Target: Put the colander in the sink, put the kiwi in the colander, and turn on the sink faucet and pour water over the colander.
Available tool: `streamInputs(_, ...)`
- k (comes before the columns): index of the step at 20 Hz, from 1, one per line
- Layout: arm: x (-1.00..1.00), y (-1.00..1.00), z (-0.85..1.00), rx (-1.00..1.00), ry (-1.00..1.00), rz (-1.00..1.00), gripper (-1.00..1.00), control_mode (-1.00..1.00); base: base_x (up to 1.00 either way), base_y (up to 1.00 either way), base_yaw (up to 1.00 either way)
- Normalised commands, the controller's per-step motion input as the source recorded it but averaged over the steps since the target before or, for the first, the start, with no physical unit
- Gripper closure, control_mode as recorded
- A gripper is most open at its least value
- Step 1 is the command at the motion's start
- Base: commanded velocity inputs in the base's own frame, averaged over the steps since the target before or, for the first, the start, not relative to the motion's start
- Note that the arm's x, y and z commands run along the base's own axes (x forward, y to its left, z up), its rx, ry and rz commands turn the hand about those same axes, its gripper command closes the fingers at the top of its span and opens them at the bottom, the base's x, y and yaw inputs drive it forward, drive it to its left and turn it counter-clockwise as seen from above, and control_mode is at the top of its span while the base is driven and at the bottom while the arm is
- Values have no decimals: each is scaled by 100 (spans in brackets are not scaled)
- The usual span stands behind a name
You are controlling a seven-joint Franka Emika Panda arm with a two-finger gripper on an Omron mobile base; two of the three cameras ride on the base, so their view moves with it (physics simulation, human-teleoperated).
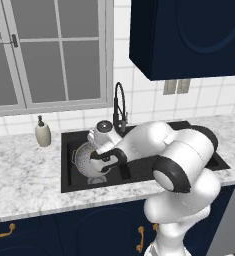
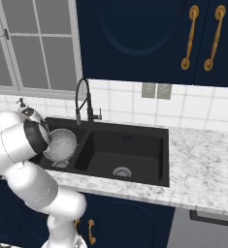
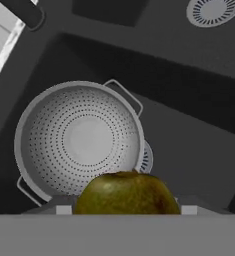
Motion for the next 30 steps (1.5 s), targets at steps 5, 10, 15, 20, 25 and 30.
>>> streamInputs(5, 29, 1, -66, -16, 0, 0, 100, -100, 0, 0, 0)
streamInputs(10, 42, 0, -64, -1, 0, 0, 100, -100, 0, 0, 0)
streamInputs(15, 49, 0, -47, 0, 0, 0, 100, -100, 0, 0, 0)
streamInputs(20, 33, 25, -63, -5, -1, 0, 100, -100, 0, 0, 0)
streamInputs(25, 21, 34, -65, -9, -5, 0, 100, -100, 0, 0, 0)
streamInputs(30, 11, 22, -64, -7, -9, 0, 100, -100, 0, 0, 0)
